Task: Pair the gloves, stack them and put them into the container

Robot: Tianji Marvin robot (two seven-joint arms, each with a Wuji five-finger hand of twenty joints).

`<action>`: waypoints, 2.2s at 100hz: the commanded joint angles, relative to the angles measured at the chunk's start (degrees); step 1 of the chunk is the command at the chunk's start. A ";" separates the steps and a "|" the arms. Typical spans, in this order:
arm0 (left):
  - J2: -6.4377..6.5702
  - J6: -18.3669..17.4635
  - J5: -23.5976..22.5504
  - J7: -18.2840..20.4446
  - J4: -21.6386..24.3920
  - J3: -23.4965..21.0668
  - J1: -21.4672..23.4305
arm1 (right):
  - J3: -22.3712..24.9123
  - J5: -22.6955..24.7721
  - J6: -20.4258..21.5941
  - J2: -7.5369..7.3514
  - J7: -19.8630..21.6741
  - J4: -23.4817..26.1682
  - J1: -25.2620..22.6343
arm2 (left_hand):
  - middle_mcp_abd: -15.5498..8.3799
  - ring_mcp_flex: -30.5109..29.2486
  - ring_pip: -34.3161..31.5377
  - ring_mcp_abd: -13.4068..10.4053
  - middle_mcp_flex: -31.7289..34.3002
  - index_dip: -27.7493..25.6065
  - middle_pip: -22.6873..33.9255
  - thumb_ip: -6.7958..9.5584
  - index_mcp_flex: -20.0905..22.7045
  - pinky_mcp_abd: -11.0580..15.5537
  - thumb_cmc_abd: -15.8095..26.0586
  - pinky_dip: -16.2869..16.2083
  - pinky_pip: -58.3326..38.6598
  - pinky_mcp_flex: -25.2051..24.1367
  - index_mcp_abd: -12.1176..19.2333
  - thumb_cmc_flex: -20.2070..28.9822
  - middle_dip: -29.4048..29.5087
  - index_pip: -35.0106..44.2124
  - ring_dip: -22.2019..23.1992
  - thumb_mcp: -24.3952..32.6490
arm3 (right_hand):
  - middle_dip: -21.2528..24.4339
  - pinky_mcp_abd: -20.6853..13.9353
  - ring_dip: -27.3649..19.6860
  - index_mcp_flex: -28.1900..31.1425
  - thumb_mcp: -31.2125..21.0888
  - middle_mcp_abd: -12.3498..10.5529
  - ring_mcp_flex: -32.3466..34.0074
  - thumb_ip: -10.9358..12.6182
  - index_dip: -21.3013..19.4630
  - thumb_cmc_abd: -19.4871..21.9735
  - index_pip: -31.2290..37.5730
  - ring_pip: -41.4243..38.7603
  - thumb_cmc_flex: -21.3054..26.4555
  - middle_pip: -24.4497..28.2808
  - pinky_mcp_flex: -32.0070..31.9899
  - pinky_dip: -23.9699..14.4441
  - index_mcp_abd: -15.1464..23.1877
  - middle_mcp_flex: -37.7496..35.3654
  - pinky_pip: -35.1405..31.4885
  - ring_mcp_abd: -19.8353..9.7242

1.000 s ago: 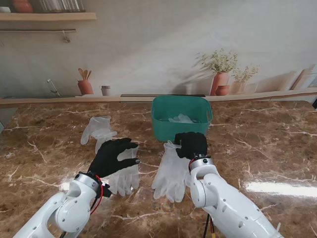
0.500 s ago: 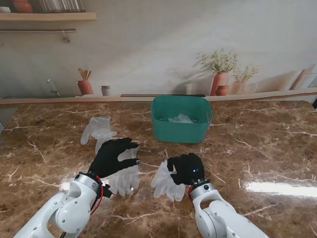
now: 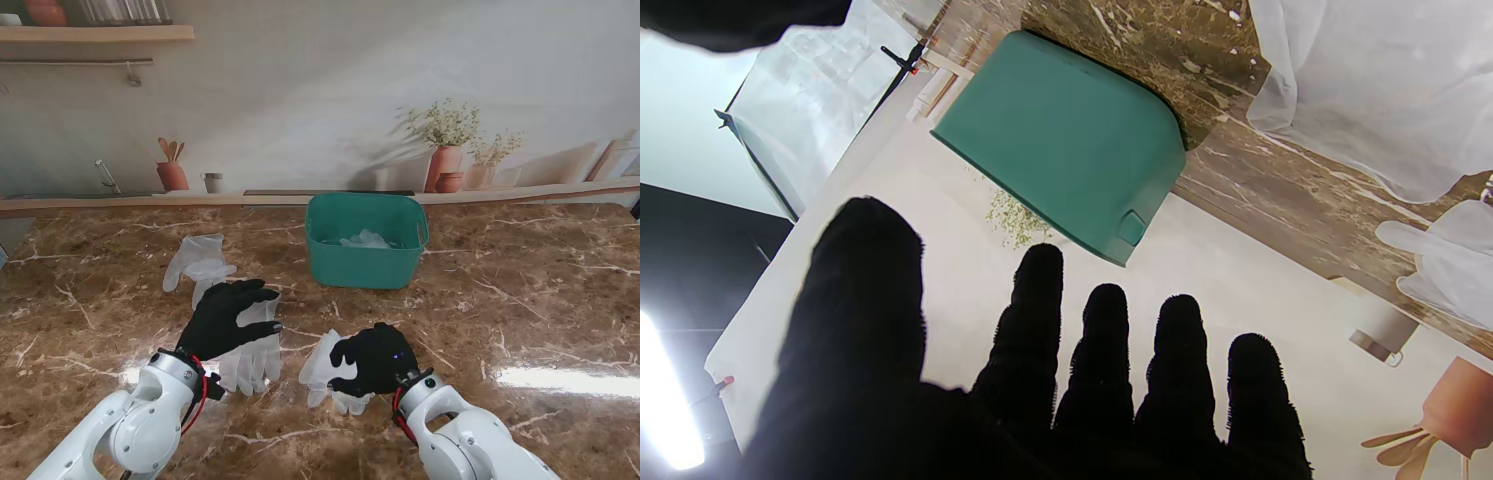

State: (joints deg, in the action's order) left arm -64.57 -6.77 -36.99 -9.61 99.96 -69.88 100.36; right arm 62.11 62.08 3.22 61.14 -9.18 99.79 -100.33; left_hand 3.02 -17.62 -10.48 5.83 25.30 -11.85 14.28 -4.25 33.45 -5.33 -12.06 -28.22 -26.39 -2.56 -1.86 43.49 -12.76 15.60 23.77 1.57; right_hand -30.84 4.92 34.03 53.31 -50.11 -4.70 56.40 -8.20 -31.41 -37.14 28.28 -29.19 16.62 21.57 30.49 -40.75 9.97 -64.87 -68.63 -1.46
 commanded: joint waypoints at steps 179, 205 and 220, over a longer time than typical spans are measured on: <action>0.41 -1.00 -0.65 1.03 3.07 -3.11 2.83 | -10.14 -12.14 3.45 1.36 -0.38 -22.43 22.12 | -1.50 0.46 2.24 -2.64 0.43 -0.75 -1.65 1.50 2.54 0.12 2.37 -0.38 3.00 -0.89 1.66 0.46 0.66 0.38 -1.11 -2.64 | -13.89 -2.16 2.88 4.11 -17.48 -5.59 -8.87 -9.53 -4.00 -14.62 23.02 -3.47 19.48 1.44 -5.25 -2.55 17.84 2.09 9.21 -4.51; 0.51 -1.43 0.07 1.83 2.50 -2.47 2.33 | -5.37 -16.78 9.48 1.93 -1.86 -25.19 19.14 | -1.44 0.85 2.37 -2.71 0.18 -0.88 -1.74 1.52 2.72 0.27 2.52 -0.28 4.14 -1.00 1.85 0.57 0.71 0.48 -1.16 -2.62 | -11.41 -2.97 1.03 11.62 -22.87 -5.71 -14.41 -6.36 -6.43 -11.17 20.39 -0.96 22.55 -1.50 -9.58 -3.26 18.47 7.19 14.24 -5.54; 0.52 -1.46 0.13 1.96 2.55 -2.49 2.33 | -4.20 -14.34 12.07 0.87 -0.40 -26.15 18.56 | -1.32 1.05 2.45 -2.73 -0.01 -0.91 -1.81 1.51 2.64 0.45 2.66 -0.56 4.50 -0.95 1.83 0.65 0.74 0.40 -1.20 -2.63 | 4.20 -3.67 -4.29 15.46 -25.33 -4.68 -22.91 -0.91 -7.39 -9.32 17.57 3.99 21.32 -5.33 -15.17 -2.99 18.53 15.53 20.82 -5.88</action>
State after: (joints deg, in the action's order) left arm -64.17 -8.13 -36.92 -7.72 102.67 -72.53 102.45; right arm 57.53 46.44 14.64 63.13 -11.94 74.64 -80.73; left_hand 3.01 -17.62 -10.45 5.79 25.31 -12.11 13.69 -4.25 35.48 -5.59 -12.00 -28.22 -23.54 -2.58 -1.76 43.49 -12.68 15.63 23.66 1.57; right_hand -31.66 2.81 32.77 65.36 -72.04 -9.96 37.94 -9.88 -39.36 -46.81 46.48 -27.37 36.72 17.89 18.00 -42.83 26.11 -52.95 -50.87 -5.92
